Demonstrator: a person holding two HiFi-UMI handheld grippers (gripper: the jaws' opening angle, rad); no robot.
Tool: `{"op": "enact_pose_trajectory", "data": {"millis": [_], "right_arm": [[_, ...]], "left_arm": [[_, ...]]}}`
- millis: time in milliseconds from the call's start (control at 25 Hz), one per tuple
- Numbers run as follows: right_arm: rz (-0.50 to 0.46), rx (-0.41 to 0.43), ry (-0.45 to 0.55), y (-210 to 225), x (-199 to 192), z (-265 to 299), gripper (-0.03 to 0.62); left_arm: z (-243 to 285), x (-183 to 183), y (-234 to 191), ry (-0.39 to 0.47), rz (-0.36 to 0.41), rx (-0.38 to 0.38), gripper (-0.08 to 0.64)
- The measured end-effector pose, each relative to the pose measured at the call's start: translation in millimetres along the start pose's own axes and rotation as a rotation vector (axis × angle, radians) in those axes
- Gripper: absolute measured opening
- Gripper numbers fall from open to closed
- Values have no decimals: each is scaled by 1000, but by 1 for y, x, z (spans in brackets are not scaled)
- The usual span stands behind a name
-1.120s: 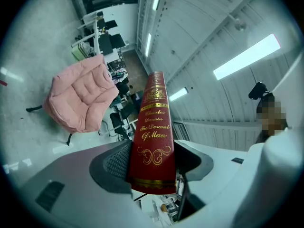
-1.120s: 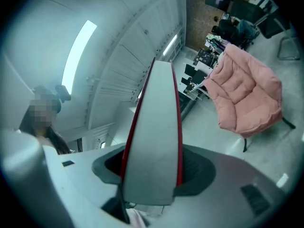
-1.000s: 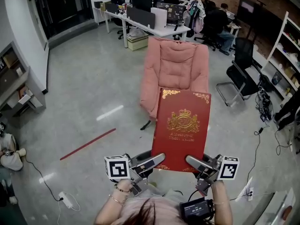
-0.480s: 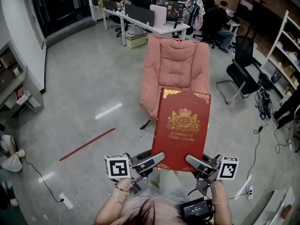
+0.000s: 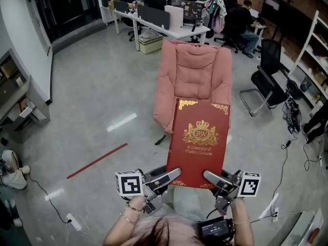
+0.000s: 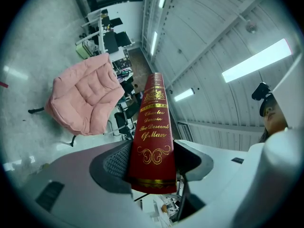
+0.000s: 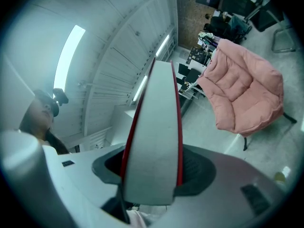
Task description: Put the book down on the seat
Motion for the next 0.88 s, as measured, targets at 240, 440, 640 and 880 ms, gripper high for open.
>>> {"op": "enact_pose_trajectory", "data": {"millis": [240,440,640,880], "right_arm": [[13,4,3,23,30,0,262],[8,3,0,40,62,0,262],[21,10,0,56,86,-3,262],[27,21,-4,78,118,-12,262]], "left_arm": [[30,17,-14,10,-6,3,259],[60,35,-21,6,-7,10,259],[86,46,-30,8,-8,12,261],[119,52,-43,18,-57,39,261]]}}
Point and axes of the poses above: the fingertips, and each gripper's own axes: z forward along the fingers, y to its right, x out of its top, the point moved 1 cm from there along -z, backward along the fingers, and after that the axes turned 1 degree about -x, right-handed, at the moved point
